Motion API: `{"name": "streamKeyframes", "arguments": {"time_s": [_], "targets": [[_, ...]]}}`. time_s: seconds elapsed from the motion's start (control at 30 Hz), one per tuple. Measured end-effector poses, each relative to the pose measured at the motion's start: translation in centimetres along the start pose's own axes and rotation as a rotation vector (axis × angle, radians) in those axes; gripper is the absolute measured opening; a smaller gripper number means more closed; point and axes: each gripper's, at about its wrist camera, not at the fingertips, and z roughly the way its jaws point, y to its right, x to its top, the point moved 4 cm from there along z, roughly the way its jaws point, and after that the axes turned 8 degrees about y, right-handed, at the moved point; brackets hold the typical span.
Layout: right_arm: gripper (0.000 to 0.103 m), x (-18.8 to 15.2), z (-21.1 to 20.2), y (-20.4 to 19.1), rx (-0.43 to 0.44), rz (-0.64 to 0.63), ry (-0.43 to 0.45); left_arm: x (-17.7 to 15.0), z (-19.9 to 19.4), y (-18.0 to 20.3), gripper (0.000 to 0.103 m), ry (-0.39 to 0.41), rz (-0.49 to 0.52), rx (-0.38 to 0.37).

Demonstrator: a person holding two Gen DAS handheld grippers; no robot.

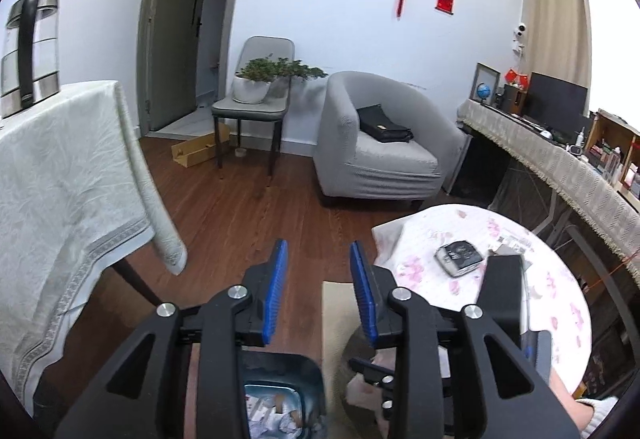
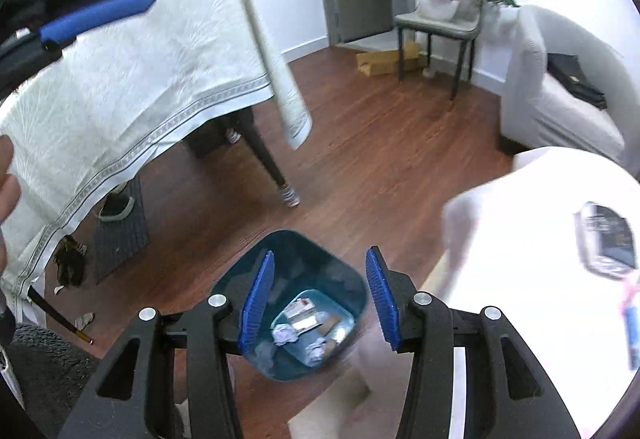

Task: Collect trash
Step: 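Move both tools back over the table toward the tissue pack and white box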

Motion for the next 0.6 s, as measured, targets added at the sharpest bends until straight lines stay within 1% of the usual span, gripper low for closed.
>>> {"name": "streamKeyframes", "arguments": {"time_s": [0.03,0.1,0.13,0.2,0.33,0.37,0.43,0.47,0.5,0.57,0.6], "targets": [[0.048,0.2,-0.9,0.9,-0.014,0.000,0.012,0.0,0.3,0.5,0.038,-0.002,0.007,-0.005],[0.048,0.3,-2.3,2.2,-0.044,-0.006,0.030,0.0,1.0,1.7,0.045,-0.008,0.030,-0.017],[0.048,0.3,-3.0,3.0,-0.059,-0.008,0.038,0.0,1.4,2.3,0.046,-0.009,0.037,-0.023],[0.048,0.4,-4.6,5.0,-0.086,0.005,0.058,0.1,2.3,3.4,0.055,-0.011,0.041,-0.039],[0.049,0.3,-6.7,8.2,-0.129,0.037,0.084,0.0,4.2,5.1,0.058,-0.027,0.042,-0.064],[0.049,0.3,-7.3,9.2,-0.143,0.040,0.089,-0.1,4.7,5.6,0.060,-0.035,0.047,-0.076],[0.049,0.2,-8.4,10.8,-0.180,0.037,0.098,-0.3,5.6,6.7,0.063,-0.044,0.063,-0.095],[0.049,0.2,-8.8,11.5,-0.182,0.044,0.101,-0.5,6.1,7.4,0.064,-0.050,0.075,-0.110],[0.049,0.1,-9.2,12.2,-0.184,0.053,0.103,-0.7,6.4,7.8,0.065,-0.054,0.081,-0.123],[0.057,0.0,-10.1,13.6,-0.195,0.056,0.110,-1.3,7.3,9.1,0.067,-0.073,0.105,-0.164],[0.059,-0.1,-10.5,14.3,-0.199,0.052,0.111,-1.6,7.7,9.7,0.070,-0.080,0.123,-0.180]]}}
